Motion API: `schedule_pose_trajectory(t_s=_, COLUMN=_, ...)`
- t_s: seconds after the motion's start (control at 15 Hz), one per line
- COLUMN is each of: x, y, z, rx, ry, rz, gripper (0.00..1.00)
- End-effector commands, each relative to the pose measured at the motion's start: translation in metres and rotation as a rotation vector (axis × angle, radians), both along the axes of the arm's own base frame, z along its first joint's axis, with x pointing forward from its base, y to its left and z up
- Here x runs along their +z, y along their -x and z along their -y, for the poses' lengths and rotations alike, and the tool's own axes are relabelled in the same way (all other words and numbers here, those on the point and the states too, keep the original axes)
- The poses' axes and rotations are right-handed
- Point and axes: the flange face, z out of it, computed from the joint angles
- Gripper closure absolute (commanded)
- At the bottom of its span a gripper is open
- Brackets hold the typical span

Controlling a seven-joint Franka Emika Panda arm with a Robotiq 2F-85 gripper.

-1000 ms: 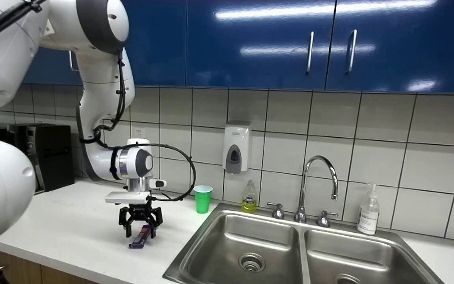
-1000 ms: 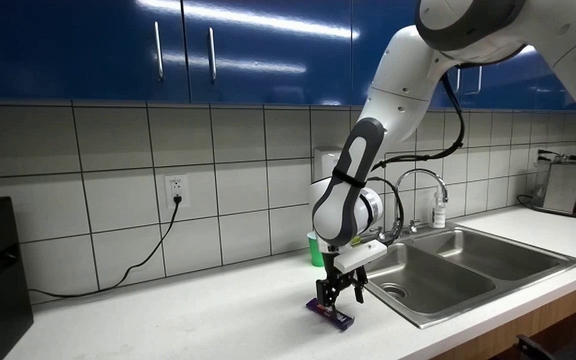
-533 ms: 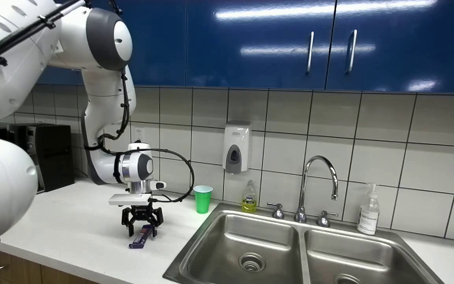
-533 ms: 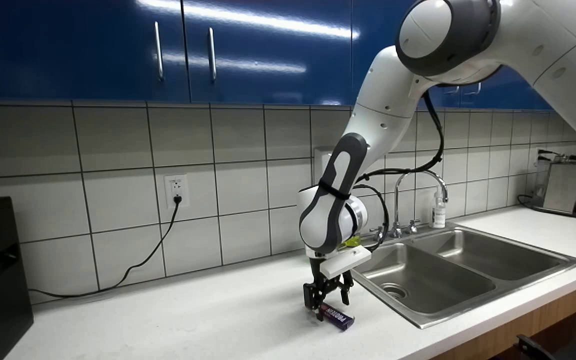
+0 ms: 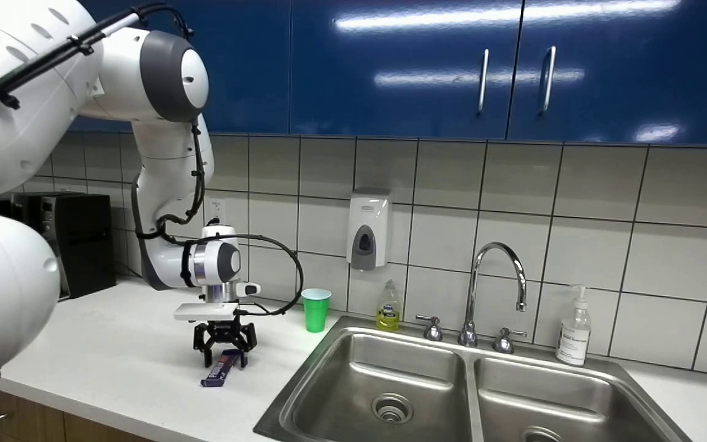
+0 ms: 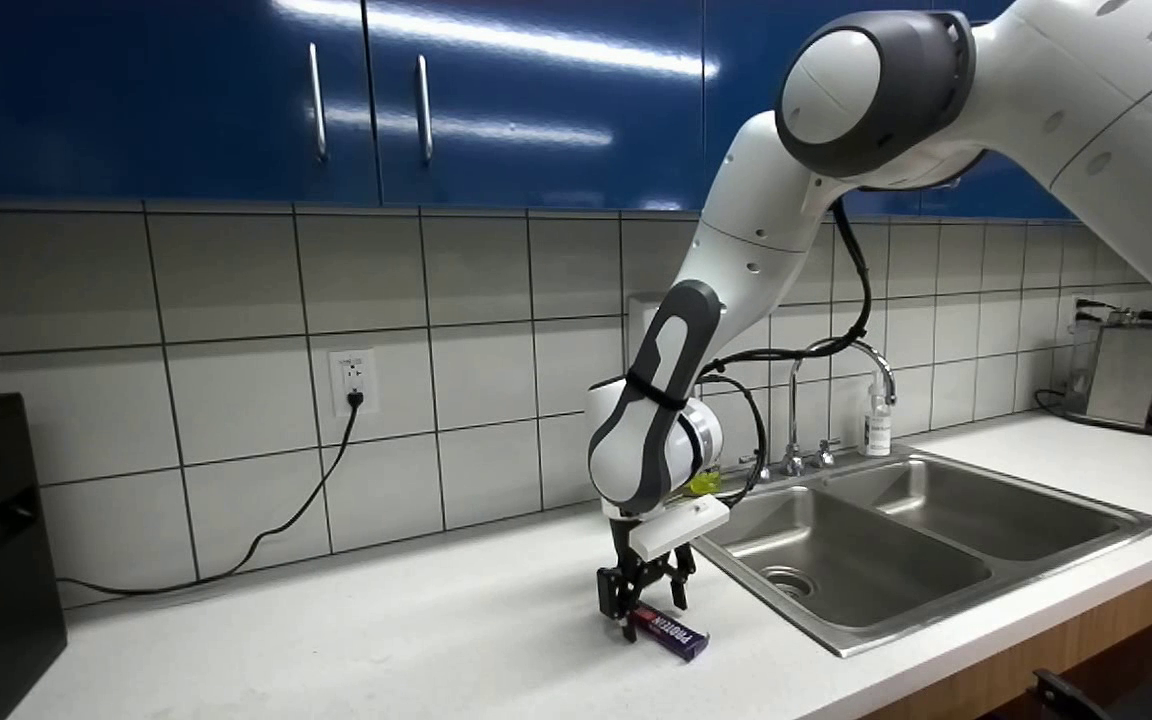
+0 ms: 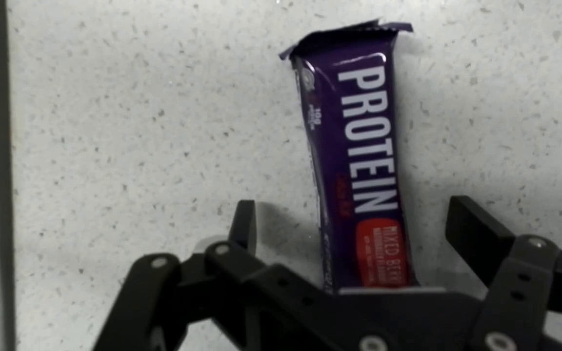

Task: Put the chocolate bar inside the left sink

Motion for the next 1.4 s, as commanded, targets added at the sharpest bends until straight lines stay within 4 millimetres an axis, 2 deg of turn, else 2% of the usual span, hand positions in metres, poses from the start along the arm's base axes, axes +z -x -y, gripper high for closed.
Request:
schedule_pose_trajectory(t_s=0.0, x=0.000, y=-0.007, z=-0.004, rx=-0.019, ry=0.015, rz=-0.001, gripper=0.00)
schedule_pose_trajectory(t_s=0.93, x=0.007, y=0.001, z=-0.007, rx=-0.003, ry=0.007, rz=-0.028, gripper=0.00)
schedule_pose_trajectory(t_s=1.0, x=0.007, y=0.001, z=-0.007, rx=-0.004, ry=0.008, rz=-0.028, gripper=0.05)
schedule_pose_trajectory(t_s=1.13, x=0.007, y=0.002, z=-0.008, rx=-0.002, ry=0.006, rz=-0.030, gripper=0.30)
schedule_pose_trajectory(t_s=1.2, x=0.008, y=0.002, z=-0.009, rx=-0.002, ry=0.006, rz=-0.031, gripper=0.32)
schedule_pose_trajectory(t_s=1.33, x=0.010, y=0.004, z=-0.012, rx=-0.001, ry=0.002, rz=-0.033, gripper=0.48)
